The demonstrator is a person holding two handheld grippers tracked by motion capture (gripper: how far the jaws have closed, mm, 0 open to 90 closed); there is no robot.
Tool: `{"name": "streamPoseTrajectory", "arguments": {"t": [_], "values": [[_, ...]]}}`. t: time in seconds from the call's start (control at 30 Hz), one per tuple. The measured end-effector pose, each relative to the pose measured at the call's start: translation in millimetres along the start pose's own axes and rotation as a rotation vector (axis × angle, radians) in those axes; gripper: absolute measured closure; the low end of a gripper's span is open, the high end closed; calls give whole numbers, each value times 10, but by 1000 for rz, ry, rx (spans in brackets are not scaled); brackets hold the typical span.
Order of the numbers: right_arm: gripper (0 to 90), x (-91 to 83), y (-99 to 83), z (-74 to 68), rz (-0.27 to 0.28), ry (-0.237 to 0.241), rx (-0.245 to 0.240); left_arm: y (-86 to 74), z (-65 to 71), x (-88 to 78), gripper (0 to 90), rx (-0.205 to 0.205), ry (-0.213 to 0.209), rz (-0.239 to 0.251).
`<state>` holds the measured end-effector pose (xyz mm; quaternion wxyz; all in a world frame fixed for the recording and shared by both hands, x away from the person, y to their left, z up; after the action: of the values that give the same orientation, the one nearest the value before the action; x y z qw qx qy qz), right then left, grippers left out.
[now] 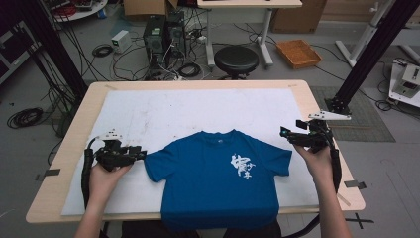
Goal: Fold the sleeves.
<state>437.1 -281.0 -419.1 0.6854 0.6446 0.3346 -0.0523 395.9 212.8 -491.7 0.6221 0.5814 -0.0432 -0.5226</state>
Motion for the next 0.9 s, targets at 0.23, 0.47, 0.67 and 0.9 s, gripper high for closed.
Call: {"name": "streamPoseTrajectory", "arguments": {"t": [0.23,0.47,0.67,0.9], "values": [[260,17,-7,-20,-4,2,-8,-56,-68,67,651,-17,38,-43],[260,16,-9,-14,-6,-2,-6,-104,-109,120,741,-25,60,-75],[260,24,-14,-18,-8,-2,-9,-113,-105,137,799,-25,64,-79],[260,10,-6,-14,-5,-2,-6,-112,-58,139,877,-23,46,-77]]}}
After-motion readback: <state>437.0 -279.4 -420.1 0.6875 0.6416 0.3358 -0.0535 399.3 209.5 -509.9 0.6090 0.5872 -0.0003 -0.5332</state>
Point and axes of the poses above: each handheld gripper's, and its own axes: x roughly forward along the jaws, y roughly out of its top, z roughly to its right, the point moved 10 cm from there along x, roughly forward along the jaws, and after that the axes turned 6 degrees about -y, right-handed, at the moved point
